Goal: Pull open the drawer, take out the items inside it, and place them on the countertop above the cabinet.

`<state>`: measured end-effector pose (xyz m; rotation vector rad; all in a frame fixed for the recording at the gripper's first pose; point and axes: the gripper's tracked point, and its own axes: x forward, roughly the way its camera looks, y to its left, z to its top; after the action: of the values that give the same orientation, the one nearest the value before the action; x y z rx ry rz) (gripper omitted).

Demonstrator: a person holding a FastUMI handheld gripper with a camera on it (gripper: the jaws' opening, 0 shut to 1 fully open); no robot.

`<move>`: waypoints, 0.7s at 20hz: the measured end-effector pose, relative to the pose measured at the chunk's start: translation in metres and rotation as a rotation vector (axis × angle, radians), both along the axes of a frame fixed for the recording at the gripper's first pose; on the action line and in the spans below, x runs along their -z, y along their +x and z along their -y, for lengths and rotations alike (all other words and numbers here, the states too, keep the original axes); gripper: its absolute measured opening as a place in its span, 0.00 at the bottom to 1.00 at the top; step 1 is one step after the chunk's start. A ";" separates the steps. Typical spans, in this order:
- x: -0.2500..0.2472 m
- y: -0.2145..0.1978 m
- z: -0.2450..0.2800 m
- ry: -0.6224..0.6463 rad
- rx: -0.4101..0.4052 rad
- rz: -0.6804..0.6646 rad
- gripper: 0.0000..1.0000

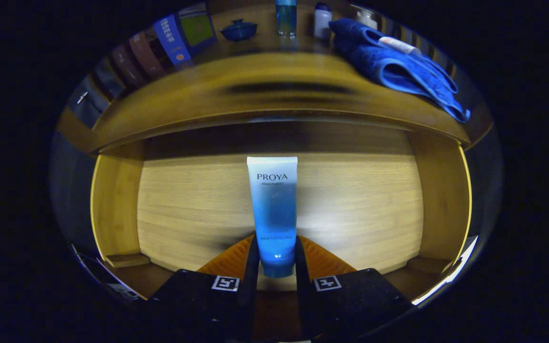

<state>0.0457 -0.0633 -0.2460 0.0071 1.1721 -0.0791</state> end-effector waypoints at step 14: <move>-0.149 0.120 -0.010 0.025 -0.050 0.352 0.42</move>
<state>0.1659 -0.0532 -0.0974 0.0130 0.8208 -0.0181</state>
